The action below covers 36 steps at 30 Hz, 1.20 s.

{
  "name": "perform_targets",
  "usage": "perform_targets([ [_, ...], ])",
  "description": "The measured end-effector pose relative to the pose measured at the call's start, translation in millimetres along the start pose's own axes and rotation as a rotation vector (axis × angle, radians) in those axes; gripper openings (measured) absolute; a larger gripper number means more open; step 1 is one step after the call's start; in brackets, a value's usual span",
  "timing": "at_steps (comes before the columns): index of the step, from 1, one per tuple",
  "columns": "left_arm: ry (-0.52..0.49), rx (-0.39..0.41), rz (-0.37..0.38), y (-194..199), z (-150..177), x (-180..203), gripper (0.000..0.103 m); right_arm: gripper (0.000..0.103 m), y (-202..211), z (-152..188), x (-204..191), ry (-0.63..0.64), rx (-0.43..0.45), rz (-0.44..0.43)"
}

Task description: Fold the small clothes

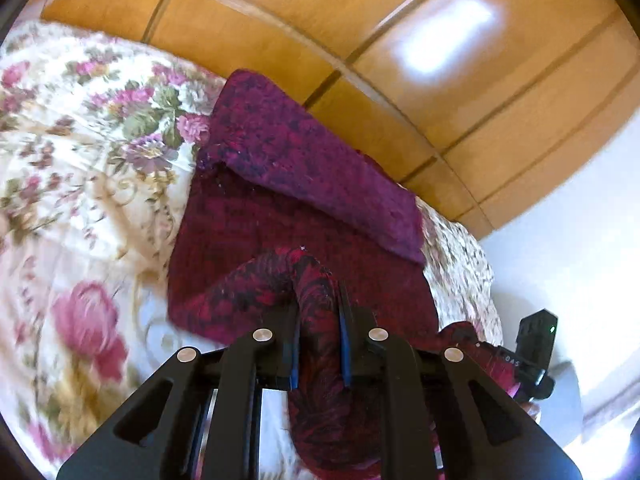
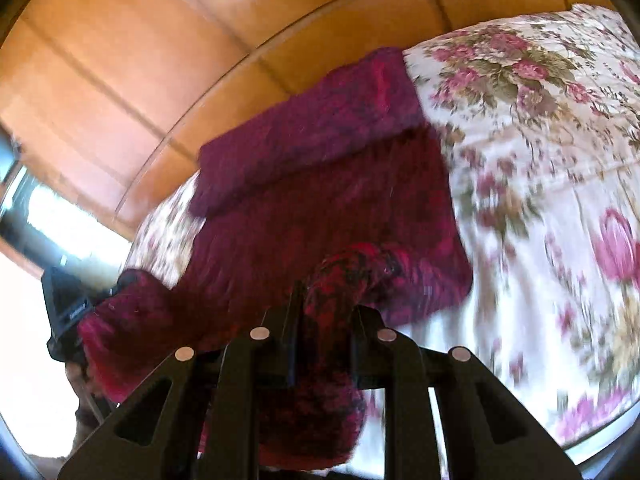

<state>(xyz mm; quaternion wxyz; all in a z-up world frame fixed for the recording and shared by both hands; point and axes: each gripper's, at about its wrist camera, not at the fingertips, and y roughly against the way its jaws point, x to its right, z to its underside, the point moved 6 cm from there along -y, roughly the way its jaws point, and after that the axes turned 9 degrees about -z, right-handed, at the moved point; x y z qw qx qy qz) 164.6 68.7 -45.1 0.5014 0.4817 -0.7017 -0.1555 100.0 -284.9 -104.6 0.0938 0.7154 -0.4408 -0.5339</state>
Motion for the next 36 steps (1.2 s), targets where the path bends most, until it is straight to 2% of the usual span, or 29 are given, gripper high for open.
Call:
perform_targets([
  [4, 0.077, -0.034, -0.04, -27, -18, -15, 0.015, 0.017, -26, -38, 11, -0.074, -0.008, 0.03],
  [6, 0.152, -0.084, -0.025, -43, -32, -24, 0.024, 0.021, -36, -50, 19, -0.109, -0.009, 0.05],
  [8, 0.211, -0.111, 0.003, -47, -41, -28, 0.038, 0.033, -41, -57, 26, -0.153, -0.015, 0.012],
  [10, 0.254, -0.096, 0.073, -36, -50, -28, 0.057, 0.05, -39, -61, 30, -0.208, 0.005, -0.048],
  [11, 0.261, -0.084, 0.097, -30, -52, -28, 0.061, 0.054, -37, -62, 30, -0.214, 0.016, -0.069],
  [12, 0.263, -0.072, 0.116, -24, -55, -29, 0.065, 0.062, -35, -63, 30, -0.224, 0.027, -0.102],
  [13, 0.26, -0.064, 0.121, -20, -57, -31, 0.067, 0.075, -32, -62, 30, -0.238, 0.036, -0.14],
  [14, 0.248, -0.047, 0.11, -14, -58, -34, 0.069, 0.079, -28, -62, 31, -0.246, 0.051, -0.17],
  [16, 0.225, 0.004, 0.051, -3, -61, -43, 0.082, 0.089, -16, -61, 30, -0.221, 0.094, -0.18],
  [18, 0.228, 0.016, 0.058, 6, -61, -54, 0.082, 0.095, -4, -59, 30, -0.195, 0.129, -0.159],
  [20, 0.21, 0.052, 0.015, 14, -55, -68, 0.083, 0.095, 6, -55, 29, -0.166, 0.141, -0.139],
  [21, 0.186, 0.066, -0.009, 17, -50, -70, 0.083, 0.095, 13, -50, 31, -0.129, 0.142, -0.087],
  [24, 0.094, 0.041, -0.055, 11, -26, -76, 0.083, 0.094, 20, -38, 37, -0.033, 0.129, 0.008],
  [26, 0.039, 0.016, -0.068, 0, -7, -76, 0.083, 0.089, 22, -23, 42, 0.015, 0.1, 0.072],
  [28, -0.012, -0.005, -0.088, -11, 5, -73, 0.083, 0.072, 12, -10, 49, 0.044, 0.055, 0.125],
  [29, -0.032, -0.011, -0.098, -21, 12, -72, 0.083, 0.068, 8, -5, 50, 0.049, 0.042, 0.137],
  [30, -0.038, -0.023, -0.095, -28, 15, -72, 0.078, 0.063, 3, 0, 53, 0.056, 0.03, 0.156],
  [31, -0.042, -0.041, -0.083, -35, 18, -70, 0.06, 0.06, -2, -1, 57, 0.058, 0.029, 0.163],
  [32, -0.052, -0.057, -0.097, -42, 20, -69, 0.056, 0.059, -6, -2, 60, 0.054, 0.028, 0.164],
  [34, -0.059, -0.044, -0.126, -45, 19, -69, 0.029, 0.043, -8, -4, 63, 0.049, 0.032, 0.173],
  [36, -0.057, -0.027, -0.13, -38, 19, -70, 0.022, 0.033, -5, -6, 60, 0.053, 0.034, 0.175],
])
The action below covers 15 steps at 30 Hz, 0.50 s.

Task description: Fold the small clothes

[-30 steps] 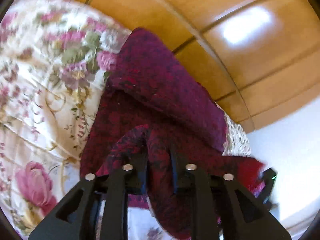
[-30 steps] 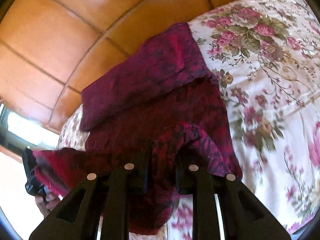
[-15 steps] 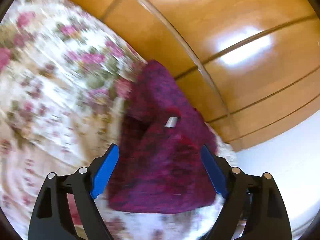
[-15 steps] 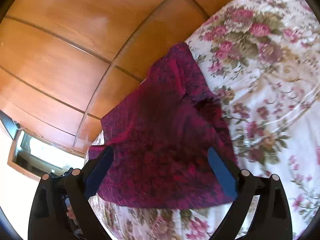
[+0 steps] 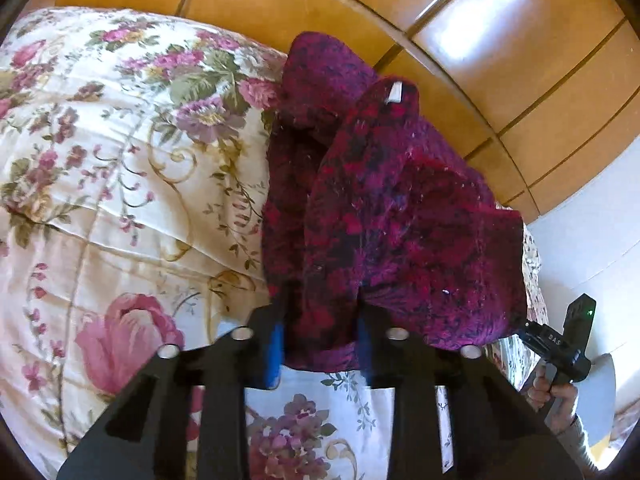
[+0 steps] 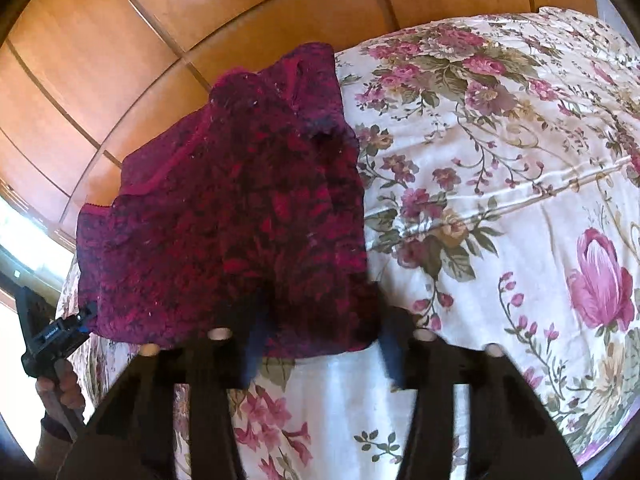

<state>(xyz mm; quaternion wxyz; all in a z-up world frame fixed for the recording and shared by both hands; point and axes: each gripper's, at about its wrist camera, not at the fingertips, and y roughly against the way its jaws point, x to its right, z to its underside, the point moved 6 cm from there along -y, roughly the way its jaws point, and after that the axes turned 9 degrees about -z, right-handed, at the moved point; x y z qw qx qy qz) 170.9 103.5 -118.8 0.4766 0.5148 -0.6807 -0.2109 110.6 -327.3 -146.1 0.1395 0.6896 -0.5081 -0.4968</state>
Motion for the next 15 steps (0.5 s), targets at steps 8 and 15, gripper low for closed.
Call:
perform_targets([
  [8, 0.007, 0.021, 0.019, 33, 18, 4, 0.012, 0.024, 27, 1, -18, 0.02, 0.03, -0.032],
  [15, 0.016, -0.004, 0.056, 65, 60, 10, 0.012, 0.024, 59, 31, -16, -0.01, -0.005, -0.067],
])
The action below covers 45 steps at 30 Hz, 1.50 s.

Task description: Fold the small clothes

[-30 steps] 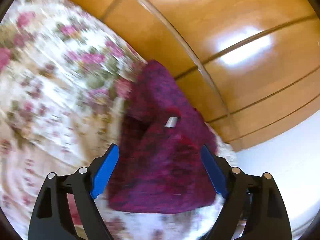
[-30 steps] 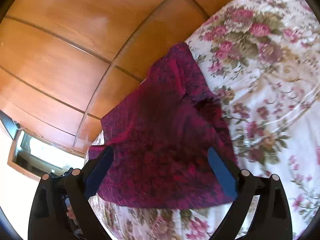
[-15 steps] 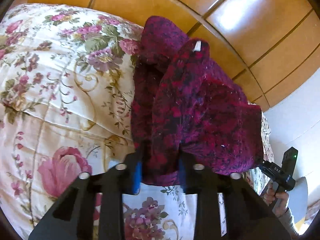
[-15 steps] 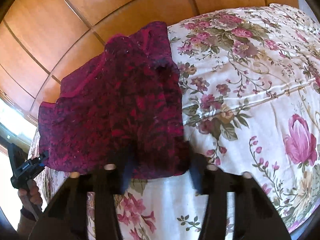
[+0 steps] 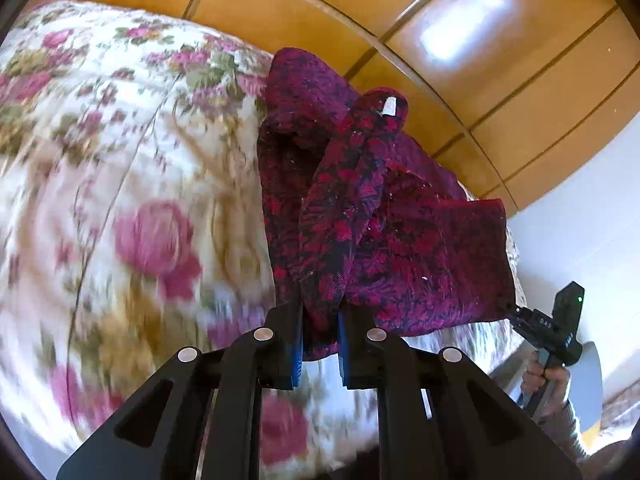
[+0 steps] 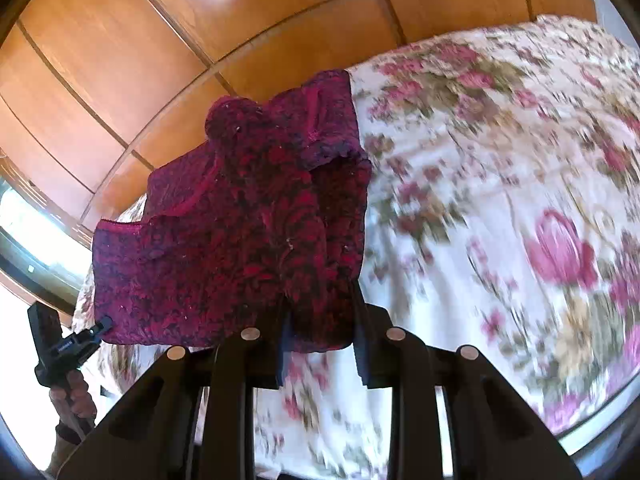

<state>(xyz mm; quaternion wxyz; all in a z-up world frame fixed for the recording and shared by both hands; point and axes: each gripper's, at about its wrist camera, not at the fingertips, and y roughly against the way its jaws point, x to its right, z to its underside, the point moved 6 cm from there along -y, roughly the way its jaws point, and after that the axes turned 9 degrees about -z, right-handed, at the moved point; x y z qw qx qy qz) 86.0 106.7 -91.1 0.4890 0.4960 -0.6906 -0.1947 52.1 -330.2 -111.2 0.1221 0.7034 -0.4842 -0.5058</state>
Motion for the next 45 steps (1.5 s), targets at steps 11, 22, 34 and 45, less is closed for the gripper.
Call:
perform_targets([
  [11, -0.049, 0.027, -0.089, 36, 32, 2, 0.044, 0.04, 21, 31, 7, 0.005, -0.051, 0.045],
  [22, -0.312, 0.168, -0.305, 11, -37, 36, 0.059, 0.053, -15, -39, -47, 0.271, 0.073, 0.172],
  [34, -0.41, 0.157, -0.328, -21, -50, 48, 0.013, 0.019, -55, -56, -29, 0.328, 0.022, 0.282],
  [45, -0.267, 0.286, -0.206, 33, -38, 45, 0.011, 0.015, -9, -47, -45, 0.307, 0.061, 0.169],
])
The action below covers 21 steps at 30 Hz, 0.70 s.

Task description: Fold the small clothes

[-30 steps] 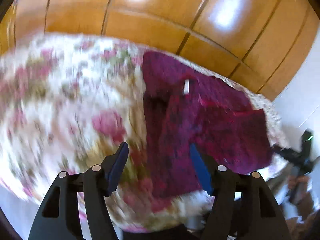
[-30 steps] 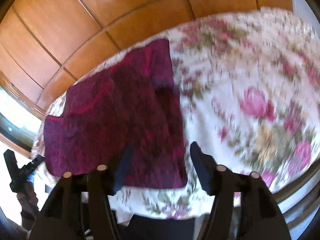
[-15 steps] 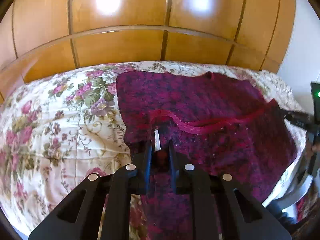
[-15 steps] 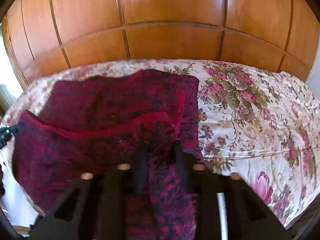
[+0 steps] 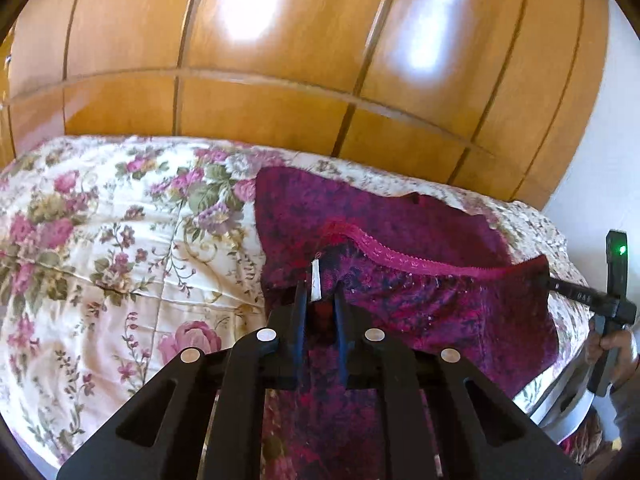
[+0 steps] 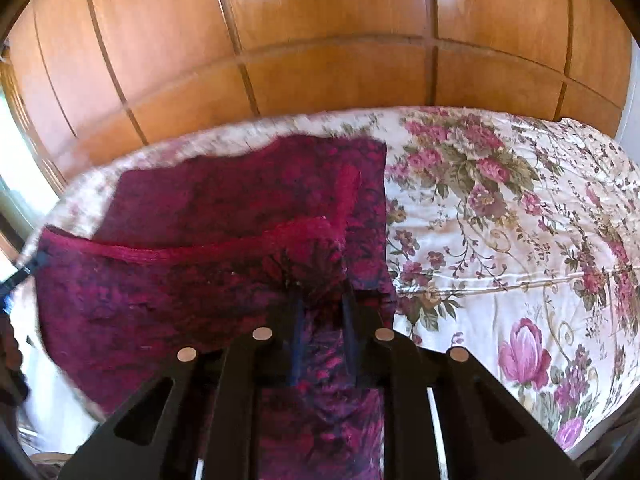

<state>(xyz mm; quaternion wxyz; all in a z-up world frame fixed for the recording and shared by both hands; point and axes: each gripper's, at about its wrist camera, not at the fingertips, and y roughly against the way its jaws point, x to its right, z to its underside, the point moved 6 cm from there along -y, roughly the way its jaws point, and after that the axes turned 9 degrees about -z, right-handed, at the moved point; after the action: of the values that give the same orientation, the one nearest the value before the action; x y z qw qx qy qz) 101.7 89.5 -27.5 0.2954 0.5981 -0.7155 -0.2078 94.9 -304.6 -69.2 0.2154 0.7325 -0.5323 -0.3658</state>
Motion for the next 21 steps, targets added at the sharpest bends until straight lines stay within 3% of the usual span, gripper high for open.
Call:
perform_targets([
  [12, -0.018, 0.019, -0.056, -35, -56, 5, 0.011, 0.015, -21, -57, 0, -0.029, 0.055, 0.032],
  [21, 0.057, 0.021, -0.088, -92, -111, -7, 0.011, 0.015, -65, -116, 17, -0.069, 0.063, 0.074],
])
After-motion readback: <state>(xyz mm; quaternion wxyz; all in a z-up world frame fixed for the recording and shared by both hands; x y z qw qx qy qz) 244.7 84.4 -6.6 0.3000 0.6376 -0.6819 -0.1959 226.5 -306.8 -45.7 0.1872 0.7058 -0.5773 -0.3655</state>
